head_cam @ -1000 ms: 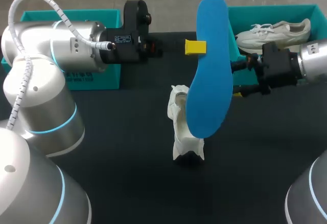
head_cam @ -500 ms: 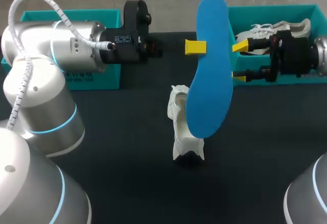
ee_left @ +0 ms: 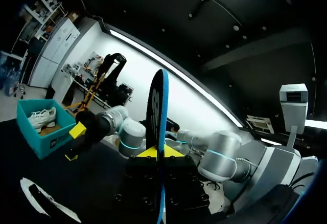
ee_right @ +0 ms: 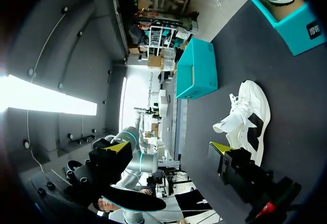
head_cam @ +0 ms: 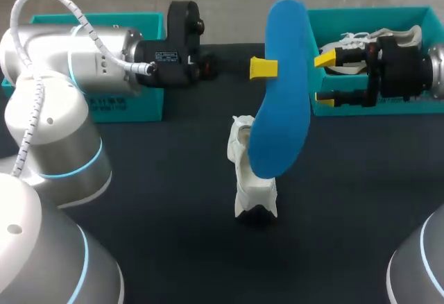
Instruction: Take the shoe out of the shoebox, open the shoe tongue, remove and reinsert the insole, then place the shoe into the shoebox
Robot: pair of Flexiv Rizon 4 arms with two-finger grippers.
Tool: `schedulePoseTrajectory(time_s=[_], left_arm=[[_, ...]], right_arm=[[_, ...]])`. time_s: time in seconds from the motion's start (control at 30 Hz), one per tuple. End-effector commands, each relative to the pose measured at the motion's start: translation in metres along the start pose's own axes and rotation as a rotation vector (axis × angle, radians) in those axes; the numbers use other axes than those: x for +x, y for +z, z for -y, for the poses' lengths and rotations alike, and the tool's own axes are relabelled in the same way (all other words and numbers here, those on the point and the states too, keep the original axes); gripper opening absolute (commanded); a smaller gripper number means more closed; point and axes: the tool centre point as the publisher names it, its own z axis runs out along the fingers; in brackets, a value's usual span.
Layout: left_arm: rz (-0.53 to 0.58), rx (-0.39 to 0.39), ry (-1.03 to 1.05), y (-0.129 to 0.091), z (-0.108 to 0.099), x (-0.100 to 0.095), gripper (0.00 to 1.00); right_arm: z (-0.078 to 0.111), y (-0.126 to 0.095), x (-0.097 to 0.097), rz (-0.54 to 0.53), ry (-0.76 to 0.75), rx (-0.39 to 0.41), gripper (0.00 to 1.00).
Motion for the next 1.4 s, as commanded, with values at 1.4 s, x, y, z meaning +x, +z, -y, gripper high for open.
schedulePoseTrajectory(time_s=[1.4], left_arm=[[0.136, -0.037, 1.494, -0.016, -0.016, -0.096, 0.0]], right_arm=[[0.0, 0.001, 0.0, 0.0, 0.0, -0.001, 1.0]])
